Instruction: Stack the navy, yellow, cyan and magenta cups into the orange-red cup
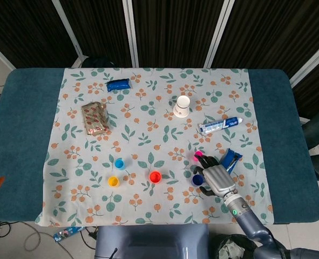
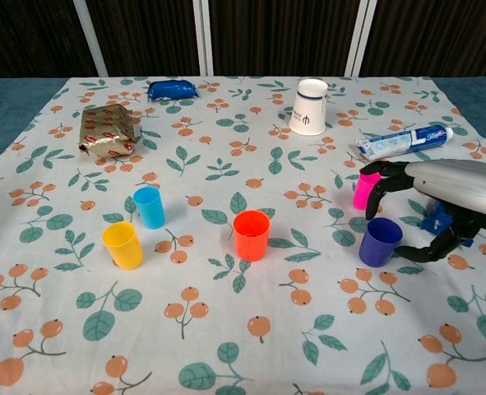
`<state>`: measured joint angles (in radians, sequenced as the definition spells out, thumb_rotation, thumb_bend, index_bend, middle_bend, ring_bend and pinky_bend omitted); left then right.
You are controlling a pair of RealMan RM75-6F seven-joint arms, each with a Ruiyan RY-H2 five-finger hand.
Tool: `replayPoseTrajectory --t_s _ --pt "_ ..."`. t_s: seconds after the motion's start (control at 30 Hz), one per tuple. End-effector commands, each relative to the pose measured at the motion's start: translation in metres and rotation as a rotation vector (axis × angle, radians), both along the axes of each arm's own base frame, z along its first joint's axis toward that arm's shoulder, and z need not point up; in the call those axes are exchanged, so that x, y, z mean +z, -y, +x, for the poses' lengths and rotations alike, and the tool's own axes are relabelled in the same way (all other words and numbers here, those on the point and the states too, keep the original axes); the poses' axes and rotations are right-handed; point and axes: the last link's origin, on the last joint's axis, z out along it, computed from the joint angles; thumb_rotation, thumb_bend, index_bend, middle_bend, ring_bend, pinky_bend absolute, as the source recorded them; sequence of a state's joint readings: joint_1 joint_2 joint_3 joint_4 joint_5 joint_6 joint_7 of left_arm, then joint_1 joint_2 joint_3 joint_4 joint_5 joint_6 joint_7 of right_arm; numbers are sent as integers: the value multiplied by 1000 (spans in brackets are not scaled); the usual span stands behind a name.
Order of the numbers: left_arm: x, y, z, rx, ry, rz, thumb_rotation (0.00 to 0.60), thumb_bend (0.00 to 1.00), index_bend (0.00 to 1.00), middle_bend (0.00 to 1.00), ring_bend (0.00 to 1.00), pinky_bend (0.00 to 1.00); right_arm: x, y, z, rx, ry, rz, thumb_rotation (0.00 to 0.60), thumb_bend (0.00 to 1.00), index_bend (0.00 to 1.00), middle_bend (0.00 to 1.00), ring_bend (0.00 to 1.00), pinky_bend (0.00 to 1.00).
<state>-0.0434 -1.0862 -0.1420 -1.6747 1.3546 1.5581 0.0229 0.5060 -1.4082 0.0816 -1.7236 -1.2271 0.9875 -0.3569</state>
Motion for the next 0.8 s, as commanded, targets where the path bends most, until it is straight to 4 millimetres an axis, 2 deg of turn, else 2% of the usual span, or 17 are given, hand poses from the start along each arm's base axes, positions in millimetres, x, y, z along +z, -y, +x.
replayPoseTrajectory --t_s 0.03,0.47,0.7,0.8 --pt "0 0 0 0 0 1 600 77 36 0 0 0 0 1 0 1 1 0 600 388 381 0 39 113" --pt "1 0 0 0 2 4 600 77 37 0 0 0 -1 3 5 8 8 -1 600 389 417 0 43 119" --pt "2 1 0 0 3 8 600 77 36 0 0 0 19 5 21 51 33 -26 600 389 418 0 43 127" --pt "2 1 0 1 4 6 600 77 36 0 0 0 28 6 35 75 53 -6 600 389 418 0 43 129"
